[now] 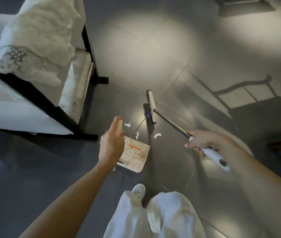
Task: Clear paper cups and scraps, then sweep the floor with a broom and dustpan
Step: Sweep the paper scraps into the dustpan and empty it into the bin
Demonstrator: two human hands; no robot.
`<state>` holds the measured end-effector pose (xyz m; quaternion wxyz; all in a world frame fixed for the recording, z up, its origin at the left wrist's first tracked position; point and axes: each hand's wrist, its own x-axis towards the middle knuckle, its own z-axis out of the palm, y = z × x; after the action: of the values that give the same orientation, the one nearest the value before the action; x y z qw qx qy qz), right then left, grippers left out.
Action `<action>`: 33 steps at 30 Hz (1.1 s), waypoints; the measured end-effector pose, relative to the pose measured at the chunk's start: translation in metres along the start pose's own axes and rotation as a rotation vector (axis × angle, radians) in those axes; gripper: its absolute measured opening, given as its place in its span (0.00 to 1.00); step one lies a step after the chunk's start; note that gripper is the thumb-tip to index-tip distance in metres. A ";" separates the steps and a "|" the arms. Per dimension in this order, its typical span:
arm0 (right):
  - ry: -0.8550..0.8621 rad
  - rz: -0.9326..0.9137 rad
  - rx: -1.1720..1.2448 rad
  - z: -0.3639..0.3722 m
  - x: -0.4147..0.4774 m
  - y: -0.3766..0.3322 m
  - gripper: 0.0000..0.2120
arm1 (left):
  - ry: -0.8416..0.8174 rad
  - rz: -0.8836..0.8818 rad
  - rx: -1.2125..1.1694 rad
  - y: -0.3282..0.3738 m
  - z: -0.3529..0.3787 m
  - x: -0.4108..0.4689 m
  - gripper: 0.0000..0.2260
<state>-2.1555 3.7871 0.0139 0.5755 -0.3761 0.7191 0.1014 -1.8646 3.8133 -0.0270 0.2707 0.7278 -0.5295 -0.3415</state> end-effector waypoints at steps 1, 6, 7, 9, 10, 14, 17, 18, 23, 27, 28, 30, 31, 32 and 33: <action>0.004 -0.006 -0.033 -0.015 0.009 -0.007 0.24 | 0.000 -0.005 -0.002 0.008 0.005 0.009 0.20; 0.026 -0.037 -0.359 -0.079 0.067 -0.045 0.17 | 0.034 -0.084 -0.053 0.036 0.029 0.033 0.20; 0.054 -0.047 -0.438 -0.087 0.077 -0.051 0.15 | 0.042 -0.090 -0.051 0.040 0.034 0.035 0.20; 0.097 -0.078 -0.598 -0.099 0.095 -0.060 0.12 | 0.078 -0.125 -0.067 0.047 0.045 0.039 0.21; 0.084 -0.092 -0.651 -0.101 0.101 -0.061 0.12 | 0.096 -0.131 -0.060 0.049 0.047 0.041 0.22; -0.072 -0.139 -0.720 -0.103 0.118 -0.050 0.15 | 0.156 -0.153 0.019 0.060 0.059 0.043 0.23; -0.177 -0.130 -0.754 -0.100 0.113 -0.029 0.17 | 0.189 -0.187 -0.022 0.068 0.070 0.042 0.23; -0.221 -0.107 -0.725 -0.098 0.108 -0.018 0.20 | 0.194 -0.181 -0.024 0.071 0.073 0.042 0.23; -0.306 -0.095 -0.582 -0.105 0.072 0.029 0.37 | 0.184 -0.179 -0.030 0.077 0.079 0.025 0.23; -0.266 -0.107 -0.458 -0.119 0.041 0.058 0.36 | 0.202 -0.170 -0.068 0.071 0.082 -0.009 0.23; -0.248 -0.099 -0.431 -0.122 0.034 0.064 0.36 | 0.209 -0.168 -0.073 0.069 0.084 -0.020 0.22; -0.211 -0.092 -0.417 -0.128 0.024 0.077 0.36 | 0.221 -0.161 -0.085 0.065 0.089 -0.039 0.21; -0.195 -0.094 -0.415 -0.131 0.020 0.083 0.36 | 0.226 -0.152 -0.087 0.063 0.092 -0.048 0.21; -0.181 -0.097 -0.410 -0.133 0.017 0.088 0.36 | 0.228 -0.145 -0.089 0.062 0.094 -0.057 0.20; -0.170 -0.098 -0.406 -0.135 0.014 0.093 0.36 | 0.224 -0.147 -0.092 0.062 0.097 -0.064 0.20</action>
<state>-2.3191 3.7679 0.0167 0.5506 -0.5088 0.6138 0.2474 -1.9904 3.8533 -0.0267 0.3356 0.7850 -0.4249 -0.3009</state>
